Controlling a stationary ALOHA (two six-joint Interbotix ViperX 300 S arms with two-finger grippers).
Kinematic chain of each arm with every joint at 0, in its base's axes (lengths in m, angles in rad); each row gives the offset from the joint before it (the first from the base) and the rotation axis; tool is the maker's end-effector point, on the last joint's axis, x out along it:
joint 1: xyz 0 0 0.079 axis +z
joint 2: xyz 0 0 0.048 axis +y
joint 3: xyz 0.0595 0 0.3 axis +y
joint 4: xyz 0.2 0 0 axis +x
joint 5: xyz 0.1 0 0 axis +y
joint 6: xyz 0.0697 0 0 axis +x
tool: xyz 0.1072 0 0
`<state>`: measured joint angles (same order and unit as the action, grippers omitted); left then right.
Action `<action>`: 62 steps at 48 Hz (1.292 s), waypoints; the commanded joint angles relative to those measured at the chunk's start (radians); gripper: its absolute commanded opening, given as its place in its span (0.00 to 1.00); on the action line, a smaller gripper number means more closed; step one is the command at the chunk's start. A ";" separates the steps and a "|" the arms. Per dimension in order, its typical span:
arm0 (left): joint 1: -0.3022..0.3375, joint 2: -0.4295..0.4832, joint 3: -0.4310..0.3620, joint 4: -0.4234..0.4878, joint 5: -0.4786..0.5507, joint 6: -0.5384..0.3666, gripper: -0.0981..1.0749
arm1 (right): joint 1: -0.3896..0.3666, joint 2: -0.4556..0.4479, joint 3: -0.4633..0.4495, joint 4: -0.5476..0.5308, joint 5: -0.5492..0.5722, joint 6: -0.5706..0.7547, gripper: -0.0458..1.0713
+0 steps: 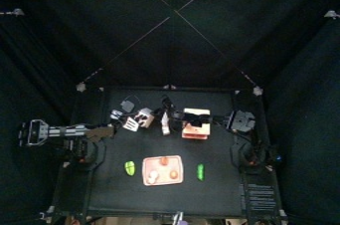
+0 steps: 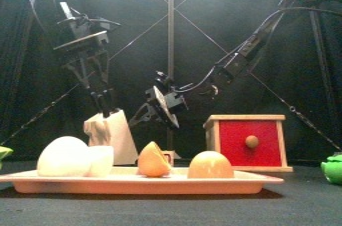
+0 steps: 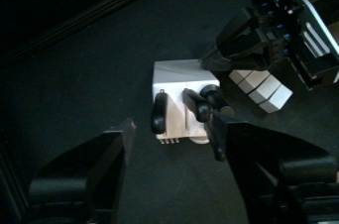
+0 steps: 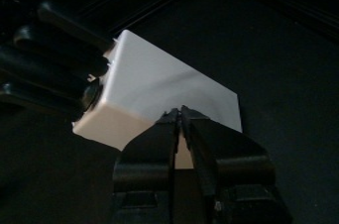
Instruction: Put cleaver in holder
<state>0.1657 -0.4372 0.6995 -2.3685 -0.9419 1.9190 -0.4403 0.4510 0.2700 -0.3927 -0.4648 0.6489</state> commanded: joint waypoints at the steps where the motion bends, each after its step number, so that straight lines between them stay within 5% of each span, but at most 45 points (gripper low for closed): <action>1: 0.000 -0.005 -0.021 0.021 0.011 -0.002 0.92 | 0.000 -0.028 -0.015 0.000 -0.003 -0.002 0.52; 27: -0.046 -0.094 -0.006 0.120 0.051 -0.035 0.92 | 0.006 -0.112 0.057 0.005 -0.009 -0.002 0.52; 47: -0.137 -0.106 0.081 0.318 0.403 -0.091 0.92 | 0.026 -0.359 0.273 0.006 -0.020 -0.002 0.52; 62: -0.215 -0.120 0.160 0.425 0.560 -0.172 0.92 | 0.115 -0.471 0.364 -0.028 -0.020 -0.011 0.52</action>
<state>-0.0184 -0.5476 0.8560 -1.9758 -0.4142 1.7533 -0.3513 0.0445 0.6351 -0.4157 -0.4755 0.6397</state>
